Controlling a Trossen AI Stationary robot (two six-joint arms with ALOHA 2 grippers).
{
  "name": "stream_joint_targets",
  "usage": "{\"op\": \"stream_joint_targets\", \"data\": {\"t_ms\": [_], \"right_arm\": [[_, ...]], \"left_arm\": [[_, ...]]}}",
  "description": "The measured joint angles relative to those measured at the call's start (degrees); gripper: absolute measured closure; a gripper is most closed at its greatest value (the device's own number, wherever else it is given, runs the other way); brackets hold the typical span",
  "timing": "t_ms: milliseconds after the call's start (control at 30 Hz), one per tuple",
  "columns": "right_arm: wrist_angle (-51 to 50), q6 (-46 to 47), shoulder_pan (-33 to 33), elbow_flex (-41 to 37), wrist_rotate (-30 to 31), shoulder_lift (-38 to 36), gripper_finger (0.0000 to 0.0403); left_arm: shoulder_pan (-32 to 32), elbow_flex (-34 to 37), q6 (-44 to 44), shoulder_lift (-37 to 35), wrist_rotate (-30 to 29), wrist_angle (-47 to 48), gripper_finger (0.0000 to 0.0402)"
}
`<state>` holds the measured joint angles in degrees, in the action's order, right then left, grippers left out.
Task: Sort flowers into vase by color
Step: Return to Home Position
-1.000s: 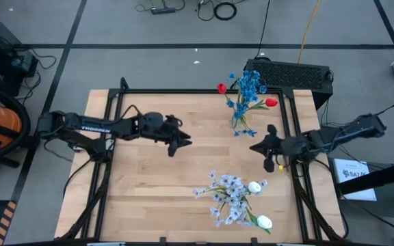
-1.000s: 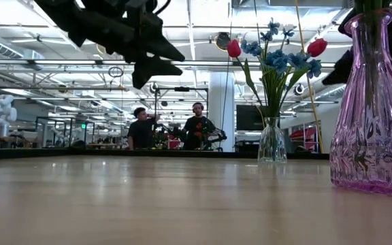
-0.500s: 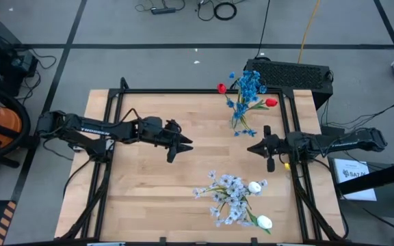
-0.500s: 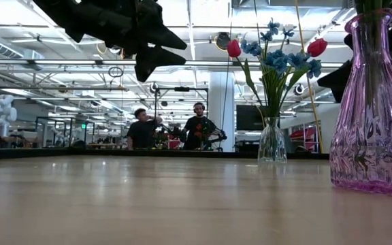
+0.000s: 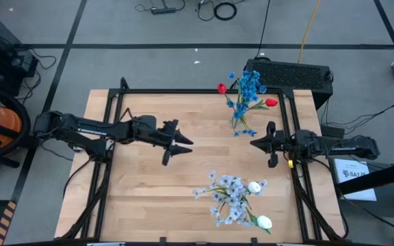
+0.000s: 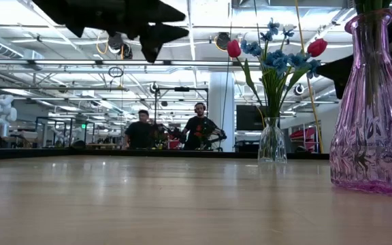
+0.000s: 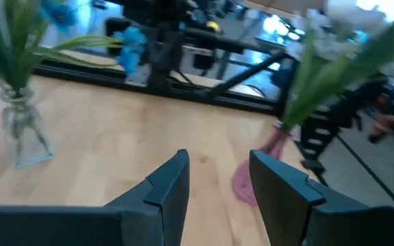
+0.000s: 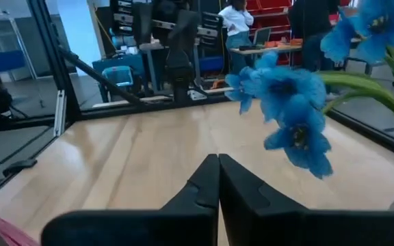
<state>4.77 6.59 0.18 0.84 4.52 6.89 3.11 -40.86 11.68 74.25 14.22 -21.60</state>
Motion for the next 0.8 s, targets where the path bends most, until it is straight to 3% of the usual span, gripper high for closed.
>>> {"op": "stream_joint_targets", "data": {"t_ms": [133, 233, 567, 733, 800], "right_arm": [[-2.83, 3.33, -0.02, 0.01, -0.08, -2.04, 0.0403], [-3.00, 5.67, -0.02, 0.02, -0.16, -1.59, 0.0403], [-2.99, 6.25, 0.00, 0.02, -0.12, -1.37, 0.0403], [-3.02, 6.25, 0.00, 0.02, -0.11, -1.37, 0.0403], [-3.00, 6.25, 0.00, 0.02, -0.12, -1.36, 0.0403]], "left_arm": [[0.35, 3.08, -1.51, -4.80, 1.92, 1.28, 0.0245], [0.81, 9.56, 0.24, -11.11, -0.81, 0.02, 0.0245], [0.64, 32.87, 6.09, -30.11, -2.52, -16.12, 0.0245], [-0.26, 40.25, 5.53, -37.48, -2.23, -24.16, 0.0245], [-0.26, 40.41, 5.29, -40.31, -2.02, -23.05, 0.0245]]}}
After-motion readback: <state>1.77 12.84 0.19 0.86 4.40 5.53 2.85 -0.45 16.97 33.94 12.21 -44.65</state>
